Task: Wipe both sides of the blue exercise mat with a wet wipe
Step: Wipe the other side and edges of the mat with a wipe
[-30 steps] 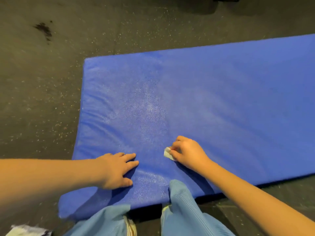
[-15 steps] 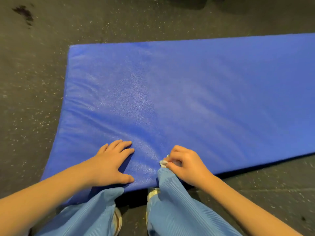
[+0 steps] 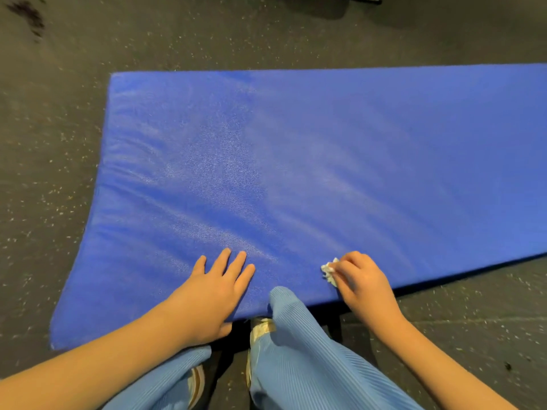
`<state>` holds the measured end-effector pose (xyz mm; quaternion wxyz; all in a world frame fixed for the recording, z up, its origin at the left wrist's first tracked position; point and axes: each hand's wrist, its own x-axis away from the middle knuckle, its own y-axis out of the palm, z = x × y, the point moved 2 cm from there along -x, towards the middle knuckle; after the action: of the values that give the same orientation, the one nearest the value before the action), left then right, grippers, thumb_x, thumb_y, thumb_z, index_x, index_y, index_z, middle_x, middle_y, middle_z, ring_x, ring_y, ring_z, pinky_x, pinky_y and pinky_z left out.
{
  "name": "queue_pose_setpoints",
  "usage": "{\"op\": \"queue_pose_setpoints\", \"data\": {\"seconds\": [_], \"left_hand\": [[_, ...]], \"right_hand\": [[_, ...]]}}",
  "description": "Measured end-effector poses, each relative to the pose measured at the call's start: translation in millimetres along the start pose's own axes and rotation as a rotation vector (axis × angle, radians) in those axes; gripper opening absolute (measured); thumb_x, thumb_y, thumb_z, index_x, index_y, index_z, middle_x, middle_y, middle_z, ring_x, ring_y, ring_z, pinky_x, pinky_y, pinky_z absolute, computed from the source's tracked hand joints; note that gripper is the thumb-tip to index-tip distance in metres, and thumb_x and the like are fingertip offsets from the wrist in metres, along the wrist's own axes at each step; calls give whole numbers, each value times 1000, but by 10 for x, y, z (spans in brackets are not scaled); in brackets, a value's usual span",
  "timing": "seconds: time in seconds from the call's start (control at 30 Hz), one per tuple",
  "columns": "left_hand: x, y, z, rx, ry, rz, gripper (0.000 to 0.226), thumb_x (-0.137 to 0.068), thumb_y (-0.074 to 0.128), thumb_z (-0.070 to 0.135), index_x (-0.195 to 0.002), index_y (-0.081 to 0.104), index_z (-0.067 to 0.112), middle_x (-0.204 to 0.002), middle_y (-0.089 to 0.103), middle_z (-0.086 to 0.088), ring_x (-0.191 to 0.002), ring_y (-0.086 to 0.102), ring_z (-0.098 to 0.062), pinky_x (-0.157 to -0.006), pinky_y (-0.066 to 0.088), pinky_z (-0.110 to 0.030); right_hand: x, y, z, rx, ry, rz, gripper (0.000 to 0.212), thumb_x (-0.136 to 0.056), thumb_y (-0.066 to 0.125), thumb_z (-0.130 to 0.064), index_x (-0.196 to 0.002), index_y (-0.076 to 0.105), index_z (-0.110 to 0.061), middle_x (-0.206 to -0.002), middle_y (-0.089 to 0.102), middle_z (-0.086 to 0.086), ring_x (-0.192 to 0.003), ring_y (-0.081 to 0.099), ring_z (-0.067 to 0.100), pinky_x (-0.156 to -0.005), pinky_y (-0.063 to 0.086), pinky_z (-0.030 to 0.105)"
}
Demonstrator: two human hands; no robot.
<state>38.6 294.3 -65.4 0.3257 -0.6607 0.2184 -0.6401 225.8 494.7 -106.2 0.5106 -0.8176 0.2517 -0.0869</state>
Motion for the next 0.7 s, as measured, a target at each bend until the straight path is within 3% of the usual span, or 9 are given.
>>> {"op": "queue_pose_setpoints", "data": {"seconds": [0.13,0.23,0.3,0.37,0.47,0.57,0.63,0.7], "left_hand": [[26,-106,-43,-23,38,-19,84,-98,40,44,-152,-13,9,-161,-13,-15,-147,-2,-38,-117,16,-53],[60,-166,-98,-18,56,-10,79,-100,37,43,-153,-10,9,-162,-8,-14,-148,2,-36,-117,18,-50],[101,-222,-136,-12,63,2,76,-101,36,42,-154,-8,10,-162,-6,-12,-148,3,-33,-118,17,-48],[158,-266,-210,31,52,30,74,-101,36,41,-154,-6,13,-163,-5,-8,-149,3,-30,-119,16,-44],[335,-273,-448,149,13,107,76,-91,26,52,-155,0,21,-163,-2,1,-150,4,-20,-120,12,-34],[589,-168,-794,334,-47,209,102,-56,5,62,-153,13,32,-159,5,17,-149,7,-7,-114,7,-17],[757,-39,-1011,456,-114,283,101,-53,11,62,-150,24,36,-150,11,28,-146,12,1,-109,4,-11],[929,112,-1181,547,-163,313,93,-53,23,60,-143,36,41,-143,17,33,-139,17,9,-113,8,-13]], "right_hand": [[128,-30,-17,-27,-51,1,29,-93,49,-35,-110,61,-15,-103,57,1,-90,51,19,-81,39,23],[207,-119,57,77,-147,-150,56,-89,47,-58,-128,47,-18,-123,52,2,-106,49,19,-91,39,29],[180,-140,125,137,-201,-201,64,-85,54,-55,-135,42,-16,-131,48,4,-113,49,22,-94,42,35],[97,-143,97,130,-258,-170,55,-85,54,-32,-135,41,-13,-132,46,6,-111,52,28,-89,47,42],[-87,-145,-90,58,-351,-121,50,-83,48,-11,-132,42,-8,-126,48,9,-102,54,32,-89,43,38],[-303,-109,-398,-7,-420,-123,49,-82,54,-5,-130,45,-7,-119,55,11,-98,54,30,-89,42,34],[-426,-54,-633,-50,-470,-152,47,-81,52,-7,-127,47,-8,-113,57,10,-95,52,26,-88,40,27],[-514,8,-859,-79,-518,-202,45,-80,49,-14,-124,51,-8,-109,57,8,-92,48,22,-86,35,20]]}}
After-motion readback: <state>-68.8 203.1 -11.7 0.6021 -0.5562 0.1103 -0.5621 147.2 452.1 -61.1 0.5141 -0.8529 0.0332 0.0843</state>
